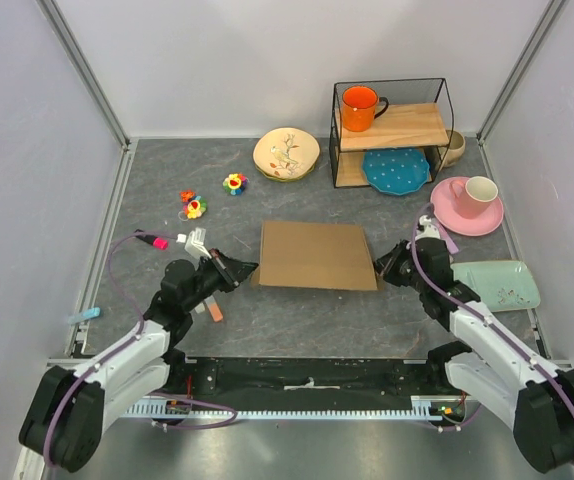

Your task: Fold the paper box

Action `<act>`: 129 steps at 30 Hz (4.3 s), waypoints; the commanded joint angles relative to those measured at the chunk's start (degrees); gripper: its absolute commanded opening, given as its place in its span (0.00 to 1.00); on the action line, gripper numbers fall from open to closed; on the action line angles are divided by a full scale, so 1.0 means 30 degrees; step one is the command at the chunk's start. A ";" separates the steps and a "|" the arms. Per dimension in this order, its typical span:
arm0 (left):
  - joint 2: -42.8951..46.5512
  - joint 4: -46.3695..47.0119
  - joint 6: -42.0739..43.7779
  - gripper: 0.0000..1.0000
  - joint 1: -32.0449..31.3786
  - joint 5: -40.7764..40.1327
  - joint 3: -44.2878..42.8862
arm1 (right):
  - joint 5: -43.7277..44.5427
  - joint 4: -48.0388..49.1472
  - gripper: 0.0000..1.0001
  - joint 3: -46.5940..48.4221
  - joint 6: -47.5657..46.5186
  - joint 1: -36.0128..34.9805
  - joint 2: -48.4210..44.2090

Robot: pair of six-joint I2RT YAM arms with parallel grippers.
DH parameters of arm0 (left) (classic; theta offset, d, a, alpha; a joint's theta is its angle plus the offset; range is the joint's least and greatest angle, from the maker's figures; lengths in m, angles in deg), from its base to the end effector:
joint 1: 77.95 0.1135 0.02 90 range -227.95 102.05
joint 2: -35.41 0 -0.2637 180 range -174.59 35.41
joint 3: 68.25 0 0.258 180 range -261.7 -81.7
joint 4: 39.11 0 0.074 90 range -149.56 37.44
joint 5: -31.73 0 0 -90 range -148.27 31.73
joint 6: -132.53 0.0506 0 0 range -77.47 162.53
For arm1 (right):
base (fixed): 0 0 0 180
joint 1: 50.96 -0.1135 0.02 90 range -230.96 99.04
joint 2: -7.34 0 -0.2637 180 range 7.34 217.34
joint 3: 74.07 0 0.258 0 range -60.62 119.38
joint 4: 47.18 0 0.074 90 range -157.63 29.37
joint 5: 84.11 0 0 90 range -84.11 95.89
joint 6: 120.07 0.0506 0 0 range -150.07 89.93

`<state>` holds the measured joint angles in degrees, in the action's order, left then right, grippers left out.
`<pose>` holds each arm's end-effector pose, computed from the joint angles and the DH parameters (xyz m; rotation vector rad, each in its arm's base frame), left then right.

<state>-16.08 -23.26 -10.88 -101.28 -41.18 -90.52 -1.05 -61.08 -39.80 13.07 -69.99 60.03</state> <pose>0.1778 -0.0929 0.1656 -0.2832 1.9486 -1.1894 0.1965 0.0742 0.1753 0.3925 2.1939 0.7490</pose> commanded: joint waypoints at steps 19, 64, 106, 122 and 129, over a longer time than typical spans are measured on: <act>0.2954 -0.3847 -0.0685 0.02 -0.0309 0.0255 -0.3152 | 0.0320 -0.3335 0.00 0.4895 0.0416 -0.0425 -0.0981; 0.6144 -1.7177 0.2479 0.34 -0.0279 -1.0936 -0.7544 | 0.6417 -1.2214 0.66 1.1014 -0.7136 -0.0628 -0.4261; 0.4887 -1.3429 0.6757 0.56 -0.0279 -0.5783 -0.9834 | 0.4188 -0.8904 0.38 0.9994 -0.8812 -0.2564 0.0191; 0.3569 -1.3634 0.8573 0.63 -0.0279 -0.2765 -1.0418 | 0.4217 -0.8786 0.36 0.9613 -0.8870 -0.2857 -0.0101; 0.3187 -1.3136 1.1788 0.63 -0.0279 -0.0803 -1.0917 | 0.4159 -0.8815 0.36 0.9555 -0.8870 -0.2886 -0.0189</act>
<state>-6.83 -65.66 15.20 -102.07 -48.92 -120.23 11.10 -89.34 -10.79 -13.73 -78.23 60.33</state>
